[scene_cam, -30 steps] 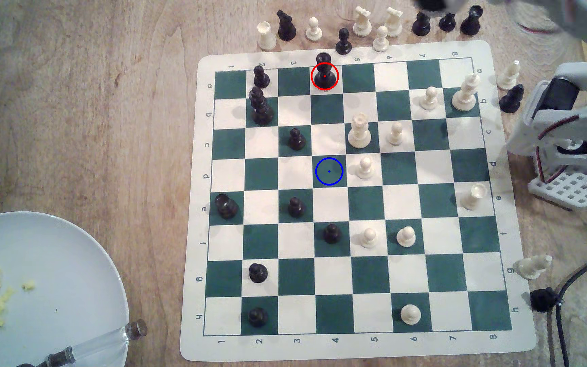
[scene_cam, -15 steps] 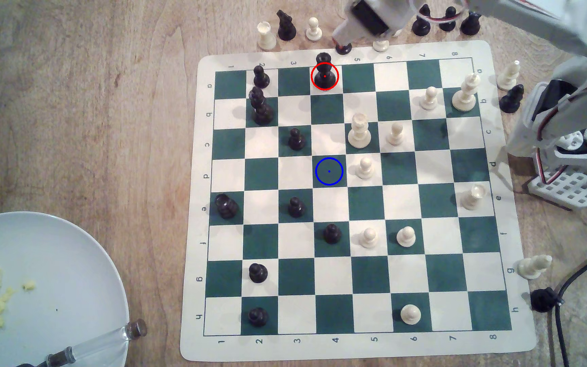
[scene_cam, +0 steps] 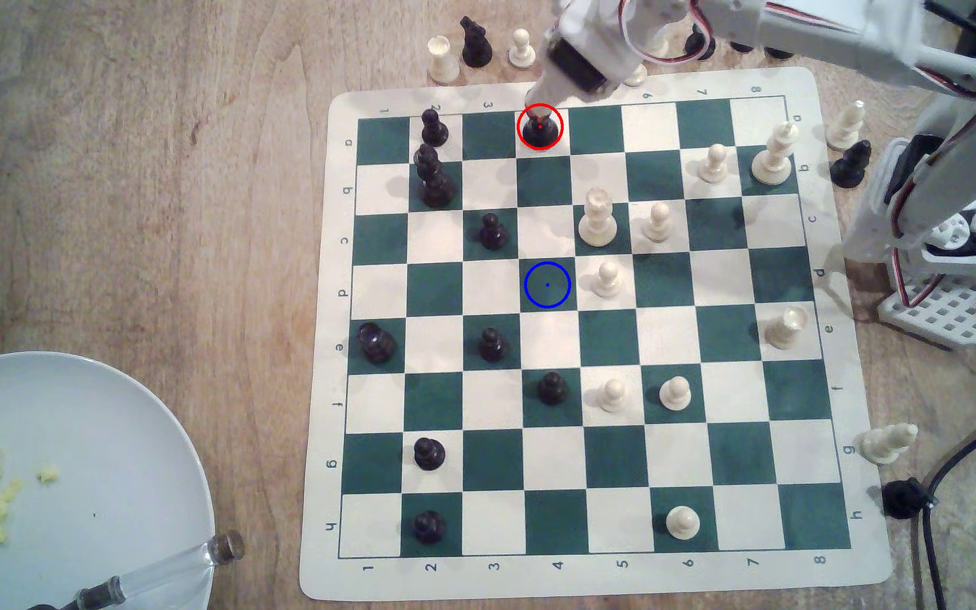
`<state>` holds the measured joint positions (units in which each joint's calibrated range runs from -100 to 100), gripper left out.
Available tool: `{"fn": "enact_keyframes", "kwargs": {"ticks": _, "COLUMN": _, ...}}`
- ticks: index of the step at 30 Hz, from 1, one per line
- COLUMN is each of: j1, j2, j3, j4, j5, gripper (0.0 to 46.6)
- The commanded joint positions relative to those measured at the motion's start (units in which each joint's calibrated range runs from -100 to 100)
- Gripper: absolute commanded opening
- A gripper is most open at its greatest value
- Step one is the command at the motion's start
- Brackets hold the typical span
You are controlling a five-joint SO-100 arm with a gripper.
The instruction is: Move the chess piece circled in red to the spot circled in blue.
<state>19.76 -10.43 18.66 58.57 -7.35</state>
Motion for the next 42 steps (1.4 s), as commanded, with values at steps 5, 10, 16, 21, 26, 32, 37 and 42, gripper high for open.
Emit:
{"fn": "enact_keyframes", "kwargs": {"ticks": 5, "j1": -0.6, "j2": 3.4, "j3": -4.4, "j4": -0.8, "j5": 0.0, "gripper": 17.3}}
{"fn": "enact_keyframes", "kwargs": {"ticks": 10, "j1": -0.4, "j2": 5.8, "j3": -3.8, "j4": -2.3, "j5": 0.1, "gripper": 17.7}}
{"fn": "enact_keyframes", "kwargs": {"ticks": 16, "j1": 0.3, "j2": 7.7, "j3": -3.7, "j4": -3.9, "j5": 0.3, "gripper": 17.9}}
{"fn": "enact_keyframes", "kwargs": {"ticks": 21, "j1": 0.9, "j2": 9.0, "j3": -2.7, "j4": -6.1, "j5": 0.4, "gripper": 17.9}}
{"fn": "enact_keyframes", "kwargs": {"ticks": 26, "j1": 1.4, "j2": 9.2, "j3": 1.8, "j4": -12.3, "j5": 1.2, "gripper": 17.8}}
{"fn": "enact_keyframes", "kwargs": {"ticks": 32, "j1": 1.5, "j2": 9.1, "j3": 2.1, "j4": -14.9, "j5": 1.2, "gripper": 17.5}}
{"fn": "enact_keyframes", "kwargs": {"ticks": 37, "j1": 1.2, "j2": 8.6, "j3": 1.8, "j4": -14.9, "j5": 1.2, "gripper": 17.3}}
{"fn": "enact_keyframes", "kwargs": {"ticks": 42, "j1": 1.0, "j2": 8.2, "j3": 1.8, "j4": -14.3, "j5": 1.0, "gripper": 14.8}}
